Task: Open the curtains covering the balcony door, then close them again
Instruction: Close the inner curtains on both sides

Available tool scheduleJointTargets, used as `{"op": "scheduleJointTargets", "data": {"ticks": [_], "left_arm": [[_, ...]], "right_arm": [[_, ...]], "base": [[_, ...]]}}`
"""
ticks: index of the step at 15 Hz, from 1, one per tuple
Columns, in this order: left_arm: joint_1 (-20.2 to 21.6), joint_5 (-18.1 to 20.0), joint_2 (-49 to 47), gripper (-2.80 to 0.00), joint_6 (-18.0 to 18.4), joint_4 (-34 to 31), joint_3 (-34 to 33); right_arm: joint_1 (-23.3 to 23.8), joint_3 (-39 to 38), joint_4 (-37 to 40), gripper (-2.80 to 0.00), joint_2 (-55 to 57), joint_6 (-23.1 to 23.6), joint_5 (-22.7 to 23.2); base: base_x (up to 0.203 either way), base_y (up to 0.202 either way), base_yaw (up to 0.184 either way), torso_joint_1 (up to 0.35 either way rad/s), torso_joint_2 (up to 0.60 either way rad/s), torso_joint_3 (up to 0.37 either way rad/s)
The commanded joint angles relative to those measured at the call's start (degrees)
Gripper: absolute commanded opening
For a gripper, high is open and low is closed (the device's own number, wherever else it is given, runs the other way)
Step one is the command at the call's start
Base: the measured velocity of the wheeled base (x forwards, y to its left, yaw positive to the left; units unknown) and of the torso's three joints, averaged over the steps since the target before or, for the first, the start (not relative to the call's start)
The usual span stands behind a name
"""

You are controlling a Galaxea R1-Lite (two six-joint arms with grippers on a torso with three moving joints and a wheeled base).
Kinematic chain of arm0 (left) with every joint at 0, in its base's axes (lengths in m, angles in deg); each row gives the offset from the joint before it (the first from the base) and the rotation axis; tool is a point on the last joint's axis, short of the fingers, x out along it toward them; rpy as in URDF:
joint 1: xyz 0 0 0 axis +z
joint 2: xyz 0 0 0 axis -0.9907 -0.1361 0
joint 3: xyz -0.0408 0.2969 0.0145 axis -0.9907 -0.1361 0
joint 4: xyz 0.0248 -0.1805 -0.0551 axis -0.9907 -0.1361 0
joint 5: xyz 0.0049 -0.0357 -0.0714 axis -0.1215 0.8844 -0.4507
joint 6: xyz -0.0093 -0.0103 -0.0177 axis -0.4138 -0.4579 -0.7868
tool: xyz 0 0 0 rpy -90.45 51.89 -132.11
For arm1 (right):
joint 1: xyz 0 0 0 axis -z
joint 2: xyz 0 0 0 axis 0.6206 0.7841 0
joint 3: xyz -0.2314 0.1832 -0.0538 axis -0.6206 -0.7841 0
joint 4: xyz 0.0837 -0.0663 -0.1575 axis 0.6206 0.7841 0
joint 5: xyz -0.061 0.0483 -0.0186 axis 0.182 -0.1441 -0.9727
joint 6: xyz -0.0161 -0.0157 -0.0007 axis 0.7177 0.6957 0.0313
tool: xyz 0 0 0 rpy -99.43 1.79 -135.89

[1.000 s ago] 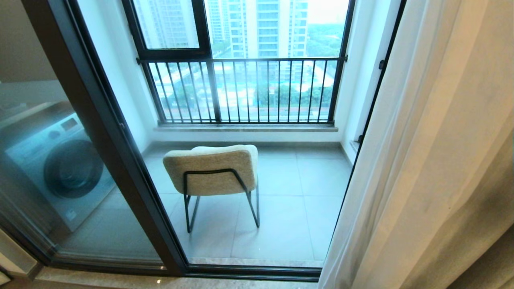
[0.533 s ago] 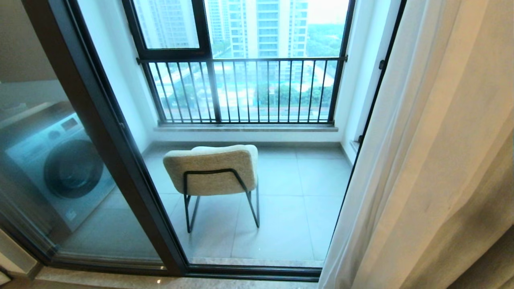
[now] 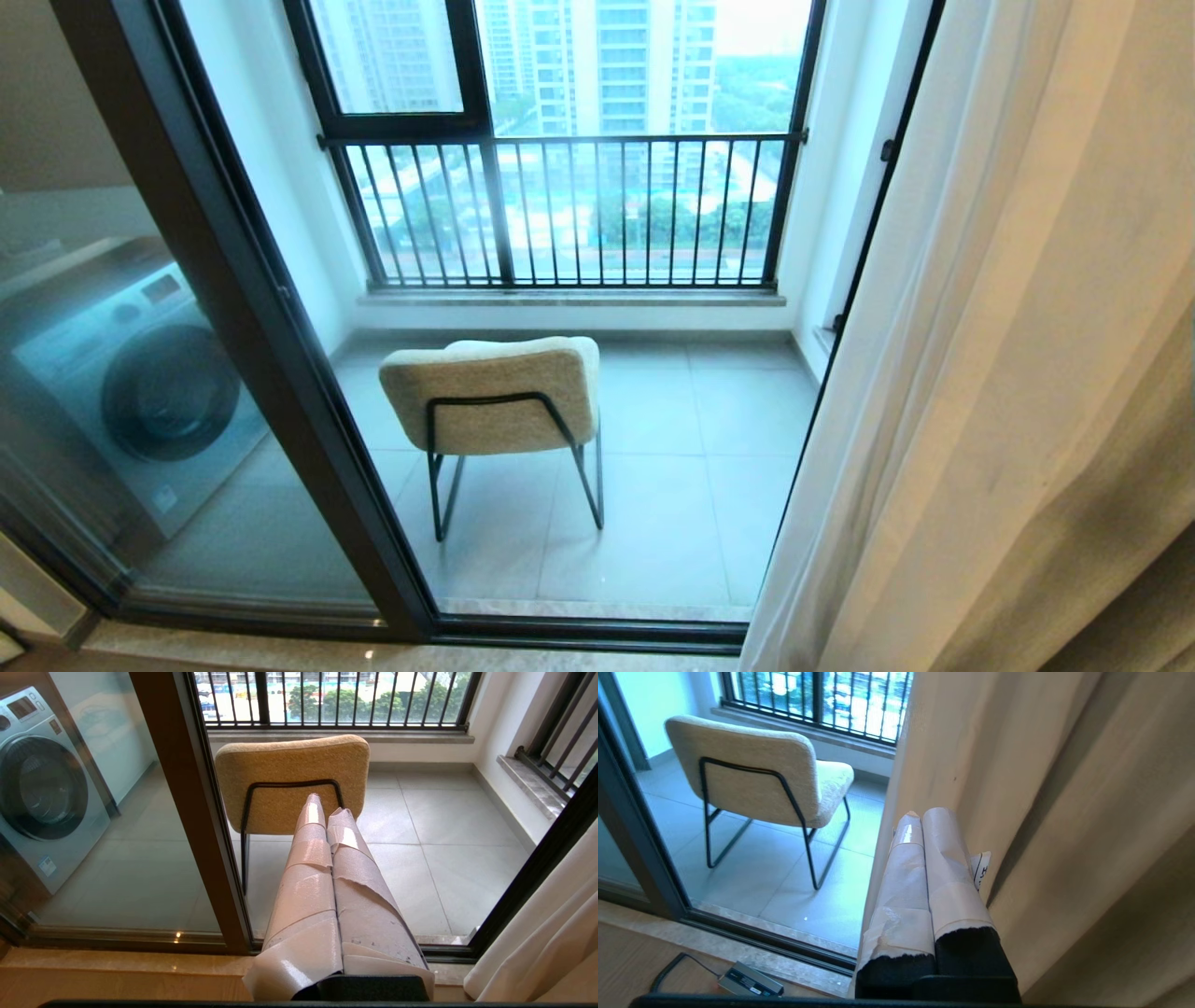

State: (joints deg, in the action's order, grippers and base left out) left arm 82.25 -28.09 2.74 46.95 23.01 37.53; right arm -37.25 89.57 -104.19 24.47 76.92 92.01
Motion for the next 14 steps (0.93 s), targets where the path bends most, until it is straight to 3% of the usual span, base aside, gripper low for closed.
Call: {"op": "scheduleJointTargets", "data": {"ticks": [1, 4, 9, 14], "left_arm": [[0.0, 0.0, 0.0, -2.80, 0.0, 0.0, 0.0], [0.0, 0.0, 0.0, -2.80, 0.0, 0.0, 0.0], [0.0, 0.0, 0.0, -2.80, 0.0, 0.0, 0.0], [0.0, 0.0, 0.0, -2.80, 0.0, 0.0, 0.0]], "right_arm": [[-1.6, 0.0, 3.9, -2.80, -4.0, -0.1, -5.9], [-1.6, 0.0, 9.8, -2.80, -7.8, -0.2, -8.9], [-1.4, 0.0, 16.3, -2.80, -14.1, -1.6, -8.1], [-1.4, 0.0, 16.8, -2.80, -14.1, -4.3, -7.9]], "base": [[0.000, 0.000, 0.000, 0.000, 0.00, 0.000], [0.000, 0.000, 0.000, 0.000, 0.00, 0.000], [0.000, 0.000, 0.000, 0.000, 0.00, 0.000], [0.000, 0.000, 0.000, 0.000, 0.00, 0.000]]}}
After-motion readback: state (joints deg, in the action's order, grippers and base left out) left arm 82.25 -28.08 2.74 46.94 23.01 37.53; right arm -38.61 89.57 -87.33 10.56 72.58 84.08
